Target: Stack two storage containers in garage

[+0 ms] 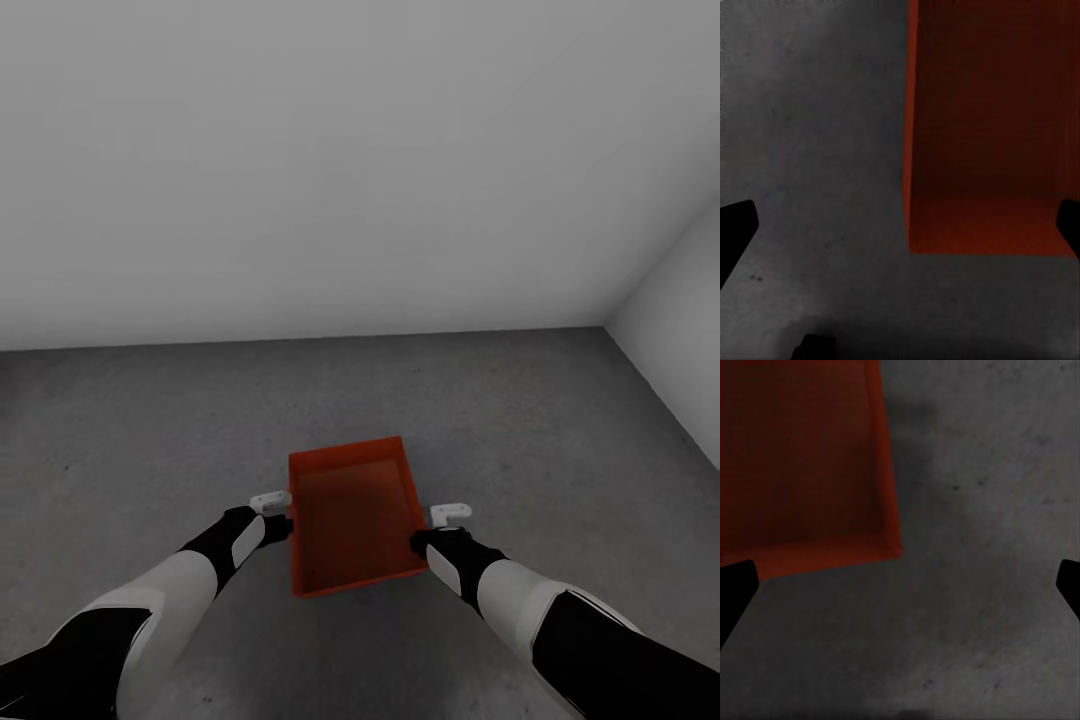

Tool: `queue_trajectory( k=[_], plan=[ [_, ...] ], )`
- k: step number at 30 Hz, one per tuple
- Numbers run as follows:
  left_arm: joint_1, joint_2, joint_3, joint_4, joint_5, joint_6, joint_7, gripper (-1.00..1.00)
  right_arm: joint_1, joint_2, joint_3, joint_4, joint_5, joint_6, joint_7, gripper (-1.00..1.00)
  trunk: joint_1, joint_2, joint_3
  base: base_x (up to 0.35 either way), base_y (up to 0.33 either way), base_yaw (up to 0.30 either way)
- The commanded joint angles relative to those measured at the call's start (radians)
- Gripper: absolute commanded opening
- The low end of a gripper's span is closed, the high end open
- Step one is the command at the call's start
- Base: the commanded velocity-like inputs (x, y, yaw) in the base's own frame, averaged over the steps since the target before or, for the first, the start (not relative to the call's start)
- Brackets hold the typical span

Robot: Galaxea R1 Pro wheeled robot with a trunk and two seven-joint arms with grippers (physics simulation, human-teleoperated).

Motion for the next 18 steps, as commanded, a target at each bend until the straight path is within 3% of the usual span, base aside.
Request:
queue_trajectory(
  k=[1,18],
  plan=[
    [0.000,0.000,0.001,-0.002,0.008,0.005,0.006,1.00,0.000,0.000,0.008,-0.002,-0.006,0.007,-0.006,1.00,-0.004,0.007,0.003,0.000,0.000,0.000],
    [0.000,-0.002,0.001,-0.002,0.008,0.005,0.008,1.00,0.000,0.001,0.008,-0.002,-0.008,0.006,-0.007,1.00,-0.069,0.126,0.057,0.000,0.000,0.000]
  ],
)
